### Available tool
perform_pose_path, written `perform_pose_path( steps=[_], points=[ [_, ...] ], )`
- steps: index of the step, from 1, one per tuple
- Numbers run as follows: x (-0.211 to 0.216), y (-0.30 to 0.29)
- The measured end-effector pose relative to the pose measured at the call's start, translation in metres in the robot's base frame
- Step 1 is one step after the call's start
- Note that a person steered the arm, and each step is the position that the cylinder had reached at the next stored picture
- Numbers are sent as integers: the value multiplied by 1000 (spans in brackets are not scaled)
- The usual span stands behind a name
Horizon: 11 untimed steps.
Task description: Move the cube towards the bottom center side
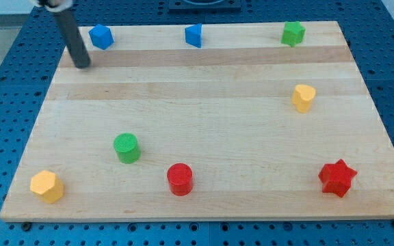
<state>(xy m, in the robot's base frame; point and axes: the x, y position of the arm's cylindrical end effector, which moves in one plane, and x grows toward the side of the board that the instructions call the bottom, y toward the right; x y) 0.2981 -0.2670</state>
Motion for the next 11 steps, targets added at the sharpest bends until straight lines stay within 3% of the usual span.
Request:
perform_pose_path(
  steps=[1, 2, 3, 5, 8, 11],
  points=[
    [-24, -2],
    [-75, -17],
    [-86, -19],
    [-79, 41],
    [-73, 69],
    [-1, 111]
  ],
)
